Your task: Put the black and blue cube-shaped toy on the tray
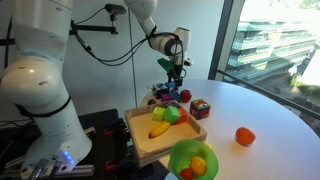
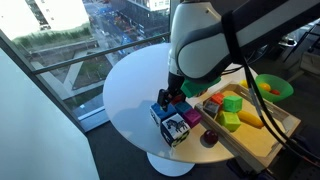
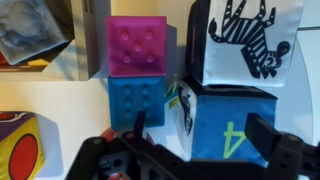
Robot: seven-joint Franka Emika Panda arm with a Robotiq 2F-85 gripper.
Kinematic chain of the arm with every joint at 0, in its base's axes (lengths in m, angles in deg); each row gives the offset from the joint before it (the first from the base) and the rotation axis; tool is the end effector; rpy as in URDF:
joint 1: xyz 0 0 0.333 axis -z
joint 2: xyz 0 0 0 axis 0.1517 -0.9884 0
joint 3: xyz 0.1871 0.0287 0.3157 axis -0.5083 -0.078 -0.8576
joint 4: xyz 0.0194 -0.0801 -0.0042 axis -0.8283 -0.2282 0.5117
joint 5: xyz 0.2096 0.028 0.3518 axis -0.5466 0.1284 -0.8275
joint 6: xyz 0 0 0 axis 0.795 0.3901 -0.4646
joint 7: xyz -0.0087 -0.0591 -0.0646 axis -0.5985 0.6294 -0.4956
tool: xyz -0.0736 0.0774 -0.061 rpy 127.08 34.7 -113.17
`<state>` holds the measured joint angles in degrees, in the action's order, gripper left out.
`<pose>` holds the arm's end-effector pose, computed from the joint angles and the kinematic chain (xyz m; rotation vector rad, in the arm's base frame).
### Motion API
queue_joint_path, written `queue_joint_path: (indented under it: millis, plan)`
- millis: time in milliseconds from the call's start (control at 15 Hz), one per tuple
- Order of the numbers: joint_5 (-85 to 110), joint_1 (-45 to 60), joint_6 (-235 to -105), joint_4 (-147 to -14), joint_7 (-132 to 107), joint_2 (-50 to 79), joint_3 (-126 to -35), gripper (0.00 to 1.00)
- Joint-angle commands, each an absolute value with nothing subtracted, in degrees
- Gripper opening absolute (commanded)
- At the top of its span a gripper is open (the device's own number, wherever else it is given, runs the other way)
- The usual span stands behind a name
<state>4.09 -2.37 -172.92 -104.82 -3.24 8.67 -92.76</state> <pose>0.5903 0.2085 0.2689 -3.0288 -0.0319 0.0866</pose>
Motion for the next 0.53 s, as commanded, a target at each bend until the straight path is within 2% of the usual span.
queue_joint_path:
  millis: [0,200,267,333,467]
  plan:
    - [3.85,-2.59,-175.64,-106.26,-4.13,8.49,-92.55,1.0]
    - [4.17,-2.9,-176.59,-106.56,-3.62,7.6,-92.41,1.0]
    - [4.36,-3.05,-176.81,-106.51,-3.3,7.29,-92.28,0.93]
    - [4.41,-3.11,-176.81,-106.44,-3.23,7.19,-92.24,0.74]
    - [4.52,-3.32,-176.77,-106.31,-3.06,7.12,-92.19,0.58]
